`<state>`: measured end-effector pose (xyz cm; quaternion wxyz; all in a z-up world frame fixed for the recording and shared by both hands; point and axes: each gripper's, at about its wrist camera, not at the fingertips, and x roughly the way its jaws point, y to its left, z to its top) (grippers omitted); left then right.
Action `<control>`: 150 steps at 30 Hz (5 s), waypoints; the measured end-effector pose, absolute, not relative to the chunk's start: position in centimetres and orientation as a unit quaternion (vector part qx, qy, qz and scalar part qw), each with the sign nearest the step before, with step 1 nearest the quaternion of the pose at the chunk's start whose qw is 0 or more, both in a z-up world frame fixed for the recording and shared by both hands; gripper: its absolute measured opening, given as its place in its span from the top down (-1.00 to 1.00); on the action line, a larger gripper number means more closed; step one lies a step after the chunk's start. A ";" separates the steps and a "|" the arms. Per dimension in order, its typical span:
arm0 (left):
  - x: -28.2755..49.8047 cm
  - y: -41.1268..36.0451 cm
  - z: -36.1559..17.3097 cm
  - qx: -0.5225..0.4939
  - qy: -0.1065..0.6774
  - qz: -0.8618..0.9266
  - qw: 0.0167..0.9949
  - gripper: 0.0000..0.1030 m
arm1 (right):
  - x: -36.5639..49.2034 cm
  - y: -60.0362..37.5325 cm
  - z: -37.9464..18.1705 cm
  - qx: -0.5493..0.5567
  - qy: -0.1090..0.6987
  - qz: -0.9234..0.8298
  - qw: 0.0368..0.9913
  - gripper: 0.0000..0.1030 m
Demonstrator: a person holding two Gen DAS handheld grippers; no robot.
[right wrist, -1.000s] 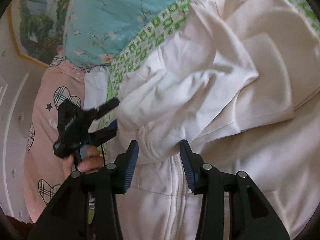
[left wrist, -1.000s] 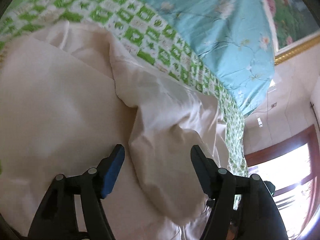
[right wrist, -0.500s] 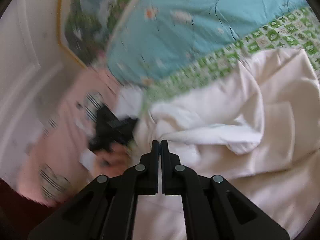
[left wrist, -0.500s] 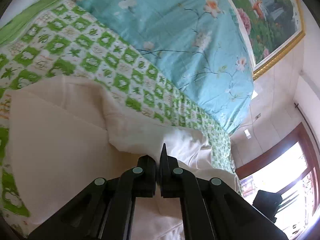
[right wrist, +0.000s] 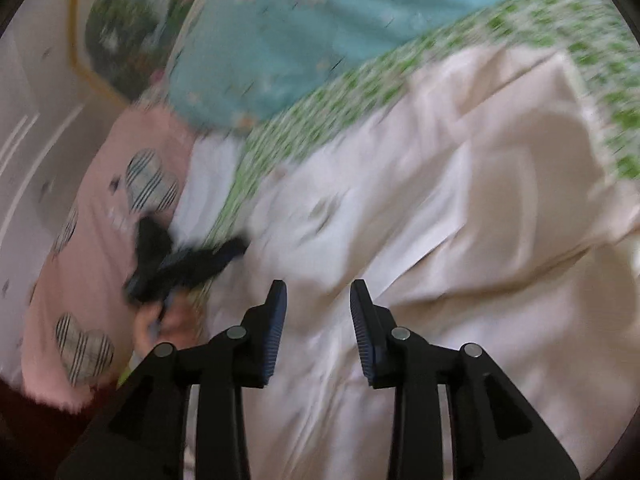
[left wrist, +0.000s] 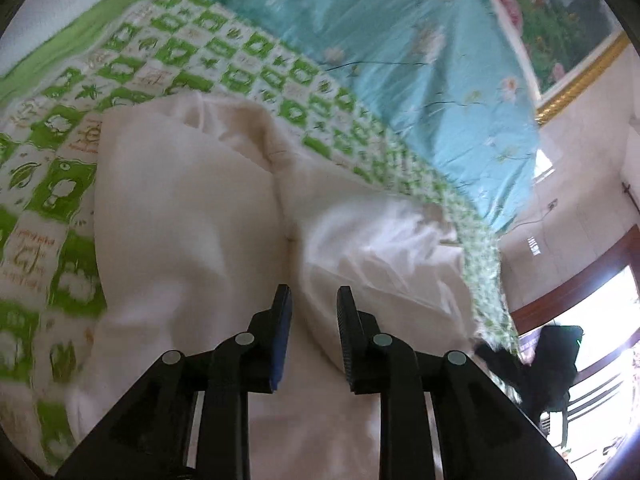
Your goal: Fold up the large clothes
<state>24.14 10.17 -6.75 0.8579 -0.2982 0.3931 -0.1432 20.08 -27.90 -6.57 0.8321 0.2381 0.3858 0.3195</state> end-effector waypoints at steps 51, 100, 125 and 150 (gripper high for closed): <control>19.7 -0.5 -9.3 -0.174 0.473 -0.236 0.831 0.41 | 21.5 -21.6 -4.6 0.130 0.403 0.354 0.834 0.11; 26.5 1.6 -7.9 -0.157 0.453 -0.115 0.870 0.09 | 25.3 -26.8 -8.5 0.213 0.456 0.258 0.825 0.11; 3.7 14.6 -9.2 -0.219 0.462 -0.034 0.859 -0.55 | 9.7 -42.9 -6.6 0.189 0.412 0.135 0.881 -0.17; -3.5 7.8 -12.2 -0.256 0.462 -0.168 0.832 0.90 | 2.2 -40.6 -12.7 0.288 0.434 0.299 0.799 0.81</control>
